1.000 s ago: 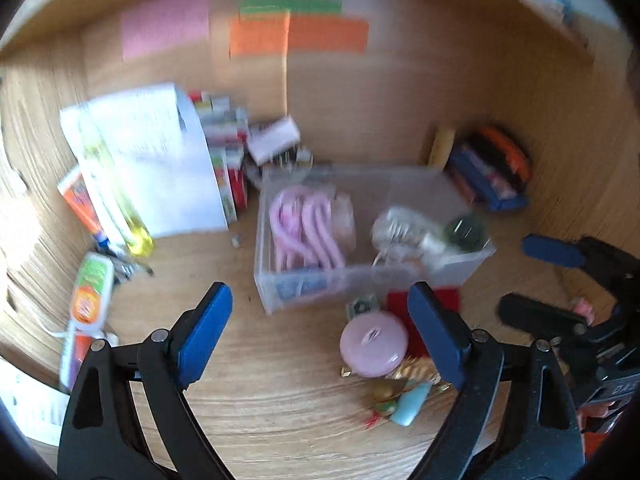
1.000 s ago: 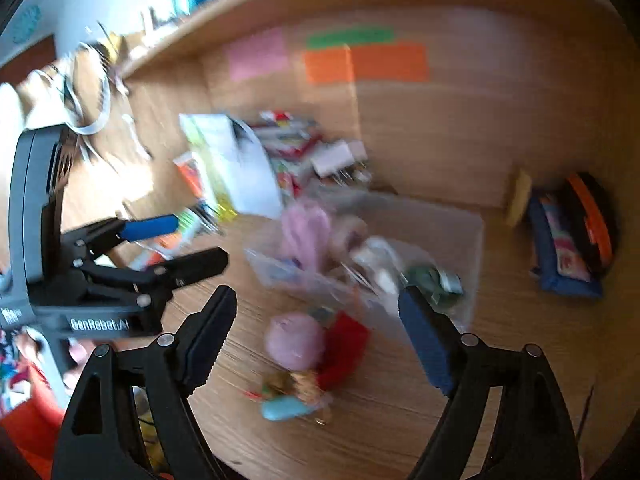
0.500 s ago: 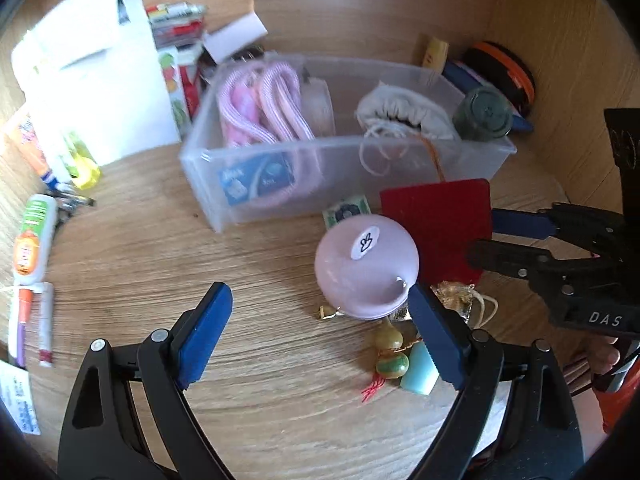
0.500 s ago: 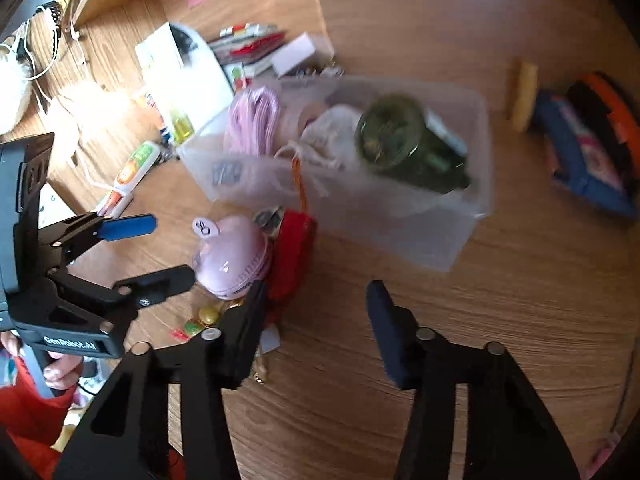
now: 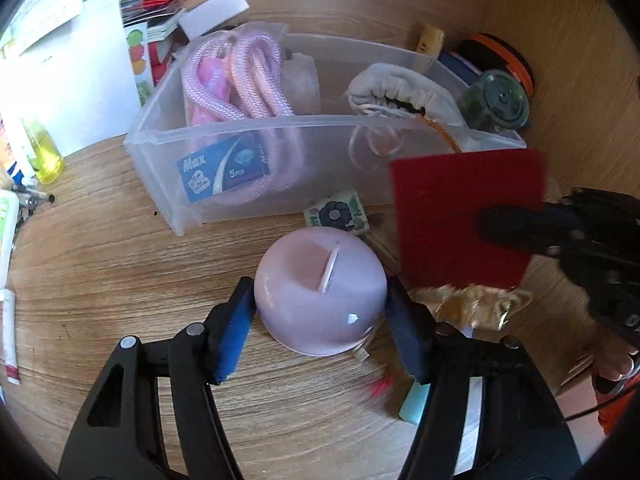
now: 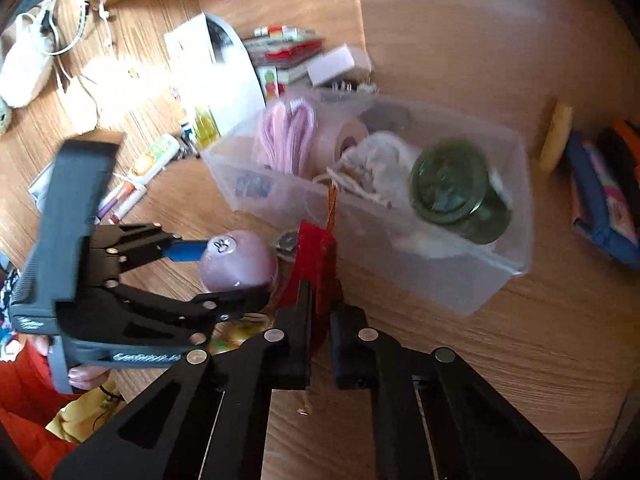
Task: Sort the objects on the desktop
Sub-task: 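Grasp the pink ball with the left tool while the right tool grasps the red pouch, then carry the pink ball and red pouch into the clear box and open both tools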
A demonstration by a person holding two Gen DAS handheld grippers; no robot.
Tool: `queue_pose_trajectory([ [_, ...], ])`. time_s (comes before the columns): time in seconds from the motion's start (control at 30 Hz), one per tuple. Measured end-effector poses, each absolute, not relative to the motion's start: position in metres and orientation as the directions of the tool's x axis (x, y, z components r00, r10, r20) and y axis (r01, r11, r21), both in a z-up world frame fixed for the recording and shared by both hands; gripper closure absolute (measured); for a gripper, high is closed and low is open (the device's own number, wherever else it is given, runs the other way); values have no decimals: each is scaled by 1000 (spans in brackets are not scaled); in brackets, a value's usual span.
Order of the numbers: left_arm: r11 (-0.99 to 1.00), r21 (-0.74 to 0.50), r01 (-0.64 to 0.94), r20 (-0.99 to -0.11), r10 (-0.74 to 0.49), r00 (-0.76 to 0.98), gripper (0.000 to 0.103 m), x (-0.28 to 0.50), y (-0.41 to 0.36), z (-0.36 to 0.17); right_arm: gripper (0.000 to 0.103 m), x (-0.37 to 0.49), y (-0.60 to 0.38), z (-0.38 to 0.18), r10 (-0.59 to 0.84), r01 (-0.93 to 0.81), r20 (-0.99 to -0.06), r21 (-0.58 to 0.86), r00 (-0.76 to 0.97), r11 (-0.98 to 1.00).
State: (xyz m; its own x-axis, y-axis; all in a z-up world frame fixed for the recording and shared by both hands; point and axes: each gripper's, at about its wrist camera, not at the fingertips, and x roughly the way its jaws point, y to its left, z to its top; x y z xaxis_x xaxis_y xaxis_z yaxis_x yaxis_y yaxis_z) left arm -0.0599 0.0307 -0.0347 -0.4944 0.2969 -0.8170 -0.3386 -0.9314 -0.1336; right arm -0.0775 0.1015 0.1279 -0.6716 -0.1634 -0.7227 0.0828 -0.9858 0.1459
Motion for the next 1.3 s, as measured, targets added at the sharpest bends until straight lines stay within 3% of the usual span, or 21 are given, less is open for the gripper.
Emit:
queue_pose_trajectory([
  [0.4, -958, -145, -246, -773, 265, -576, 40, -42, -12, -7, 98, -55, 85, 161, -122, 76, -647, 99, -752, -992],
  [0.8, -962, -123, -243, -674, 261, -691, 40, -34, -17, 53, 98, -41, 94, 222, -182, 99, -517, 185, -836, -978],
  [1.3, -949, -66, -307, -637, 277, -719, 40, -88, 9, 99, 98, -88, 129, 258, -161, 47, -496, 234, -853, -971],
])
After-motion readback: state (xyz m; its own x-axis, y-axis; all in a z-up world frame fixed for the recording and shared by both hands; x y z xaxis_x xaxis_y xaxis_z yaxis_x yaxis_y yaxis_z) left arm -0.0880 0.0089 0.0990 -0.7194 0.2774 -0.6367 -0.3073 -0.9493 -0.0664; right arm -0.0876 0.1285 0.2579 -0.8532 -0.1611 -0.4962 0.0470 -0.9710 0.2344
